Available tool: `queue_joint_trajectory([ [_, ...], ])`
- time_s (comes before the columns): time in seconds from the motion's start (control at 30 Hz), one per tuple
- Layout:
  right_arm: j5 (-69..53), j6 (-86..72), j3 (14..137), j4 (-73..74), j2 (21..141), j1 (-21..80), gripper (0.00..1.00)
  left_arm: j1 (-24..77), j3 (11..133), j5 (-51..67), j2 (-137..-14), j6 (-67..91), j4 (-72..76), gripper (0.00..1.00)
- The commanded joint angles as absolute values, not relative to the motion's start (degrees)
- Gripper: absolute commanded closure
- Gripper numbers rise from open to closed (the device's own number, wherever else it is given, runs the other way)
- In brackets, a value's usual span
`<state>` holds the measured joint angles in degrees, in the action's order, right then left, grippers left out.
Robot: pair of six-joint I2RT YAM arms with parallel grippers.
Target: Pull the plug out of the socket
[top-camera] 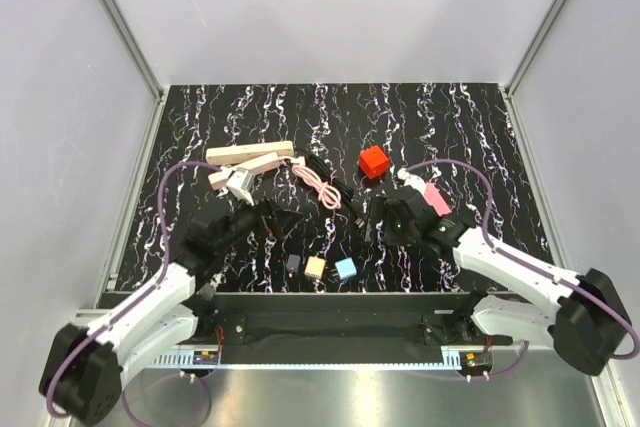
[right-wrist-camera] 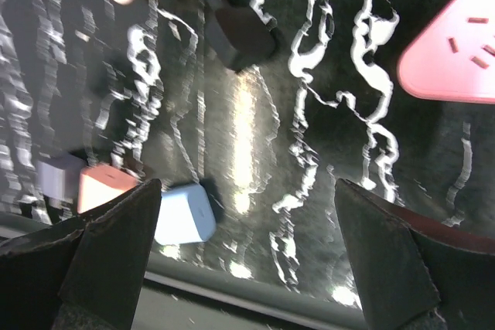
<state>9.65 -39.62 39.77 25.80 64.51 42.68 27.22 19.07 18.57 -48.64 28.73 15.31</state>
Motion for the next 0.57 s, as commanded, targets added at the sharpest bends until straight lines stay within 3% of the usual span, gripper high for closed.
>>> queue_joint_trajectory([
  [0.0,11.7,-45.3,34.9,14.2,58.5,42.5,0.0,27.1,15.7,19.3,-39.0,32.8,12.2,0.01],
  [0.2,4.8,-49.6,26.5,8.5,50.6,42.5,0.0,27.1,5.7,25.7,-26.6,44.1,18.0,0.01],
  [0.37,1.8,-54.7,17.1,4.8,40.9,42.5,0.0,27.1,-7.5,28.7,-19.3,58.8,33.6,0.01],
  [0.53,-4.8,-58.0,9.9,0.9,27.0,42.5,0.0,27.2,-8.3,34.7,-13.8,62.7,37.6,0.01],
])
